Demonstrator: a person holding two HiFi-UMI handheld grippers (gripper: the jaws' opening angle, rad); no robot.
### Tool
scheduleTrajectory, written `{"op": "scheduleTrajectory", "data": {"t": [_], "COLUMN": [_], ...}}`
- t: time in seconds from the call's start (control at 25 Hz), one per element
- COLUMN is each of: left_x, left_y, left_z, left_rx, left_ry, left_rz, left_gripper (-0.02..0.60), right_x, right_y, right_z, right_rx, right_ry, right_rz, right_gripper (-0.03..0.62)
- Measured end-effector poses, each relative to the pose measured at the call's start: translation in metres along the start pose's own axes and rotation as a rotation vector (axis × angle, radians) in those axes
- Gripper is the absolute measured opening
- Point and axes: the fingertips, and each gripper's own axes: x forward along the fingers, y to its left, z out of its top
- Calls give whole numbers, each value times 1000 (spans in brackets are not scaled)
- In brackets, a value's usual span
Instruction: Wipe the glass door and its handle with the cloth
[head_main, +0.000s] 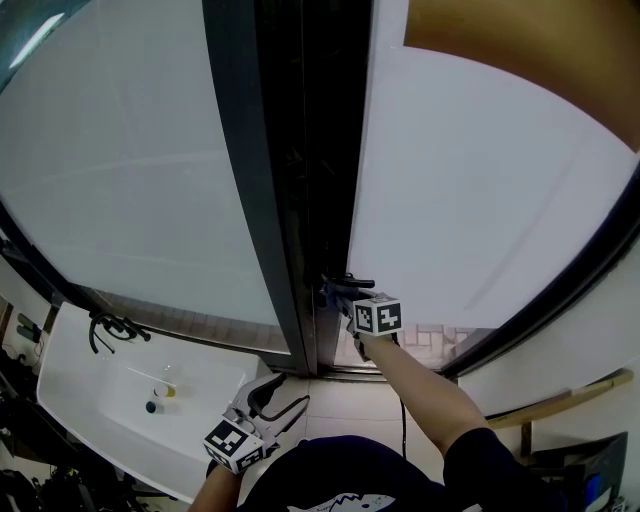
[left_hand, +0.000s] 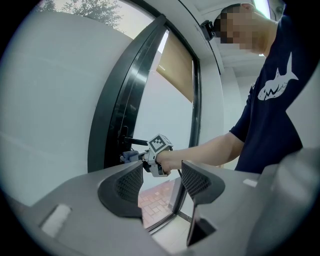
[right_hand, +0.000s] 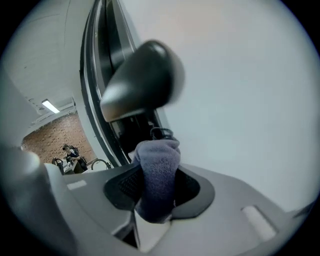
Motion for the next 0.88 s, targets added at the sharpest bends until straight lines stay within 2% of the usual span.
{"op": "scheduleTrajectory", "data": {"t": [0.12,0.32,0.48,0.56,0.76,0.88], "left_x": [-1,-1,1,1,-3,-5], "left_y": [1,4,8,9,20,25], "left_z": [-1,-1,0,0,-5,-8], "left_rx": [-5,-3,-2,-3,-16,-22], "left_ry": [5,-2,-5,0,7,12], "left_rz": [-1,-9,-14,-14,4,7], "left_gripper": [238,238,237,238,237,237], "right_x": [-5,1,15,23,35,41], "right_y": [-13,-11,9,15,9,8], "right_z": [-22,-51,-42,-34,-29,-32], "right_rx": [47,139,264,302,333,306], "right_ry": [24,60,20,5,-19,2], "right_rz": [-17,17,99,104,68,55], "right_gripper": [140,140,140,140,140,140]}}
